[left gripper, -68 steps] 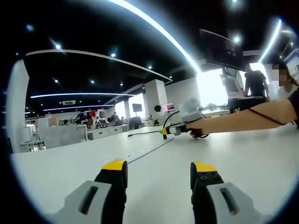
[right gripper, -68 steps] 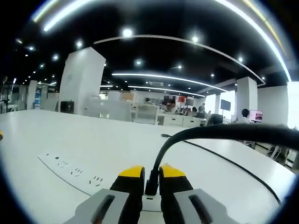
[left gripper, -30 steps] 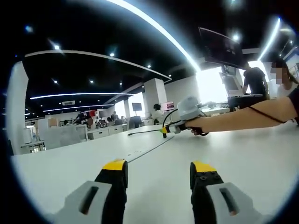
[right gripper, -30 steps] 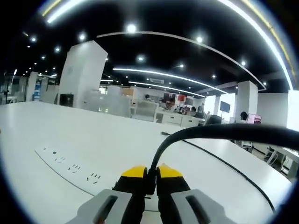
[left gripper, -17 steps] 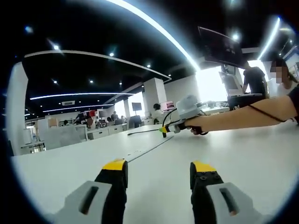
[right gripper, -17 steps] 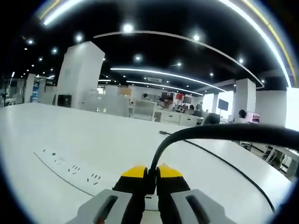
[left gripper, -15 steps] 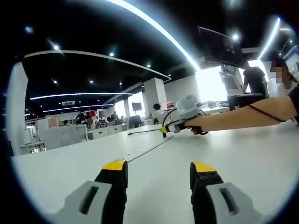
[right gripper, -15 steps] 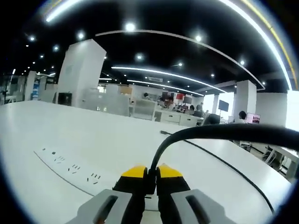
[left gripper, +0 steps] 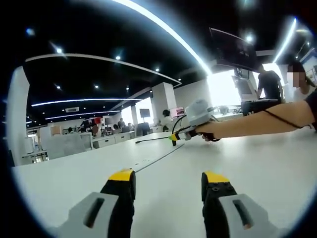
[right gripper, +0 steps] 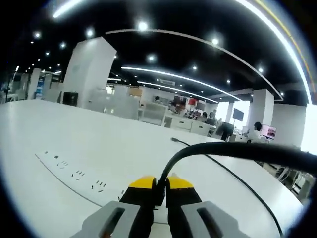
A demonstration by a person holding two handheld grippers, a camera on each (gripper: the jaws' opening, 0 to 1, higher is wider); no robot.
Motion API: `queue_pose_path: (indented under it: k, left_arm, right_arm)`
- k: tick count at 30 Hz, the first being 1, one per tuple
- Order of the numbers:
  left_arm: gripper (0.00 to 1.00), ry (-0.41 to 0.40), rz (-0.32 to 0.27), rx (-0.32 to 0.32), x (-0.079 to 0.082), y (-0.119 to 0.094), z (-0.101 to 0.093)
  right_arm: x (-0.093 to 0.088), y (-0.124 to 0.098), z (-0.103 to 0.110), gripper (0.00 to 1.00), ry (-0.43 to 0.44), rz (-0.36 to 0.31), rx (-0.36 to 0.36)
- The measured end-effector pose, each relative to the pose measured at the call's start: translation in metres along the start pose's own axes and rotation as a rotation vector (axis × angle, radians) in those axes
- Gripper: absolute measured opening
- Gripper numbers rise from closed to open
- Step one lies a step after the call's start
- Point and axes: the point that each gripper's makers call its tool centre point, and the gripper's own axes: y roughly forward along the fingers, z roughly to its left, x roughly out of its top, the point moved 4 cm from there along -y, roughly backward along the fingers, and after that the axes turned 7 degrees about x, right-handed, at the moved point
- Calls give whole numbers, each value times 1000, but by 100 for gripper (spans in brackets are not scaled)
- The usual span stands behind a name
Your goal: Locate the USB plug end of the data cable currently connected to the USB port on the desk. Grip the plug, withdraw it from the port, and place it onto the desktop.
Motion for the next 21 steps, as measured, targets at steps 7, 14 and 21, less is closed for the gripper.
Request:
queue_pose_path:
  k: [7, 14, 21]
  left_arm:
    - [54, 0, 1, -1, 0, 0, 0]
    - [54, 3, 1, -2, 0, 1, 0]
    - [54, 1, 1, -3, 0, 0, 0]
  right_arm:
    - [-2, 1, -11, 9, 206, -47, 49]
    - [2, -2, 1, 9, -2, 23, 3]
    - [-1, -6, -2, 9, 109, -14, 31]
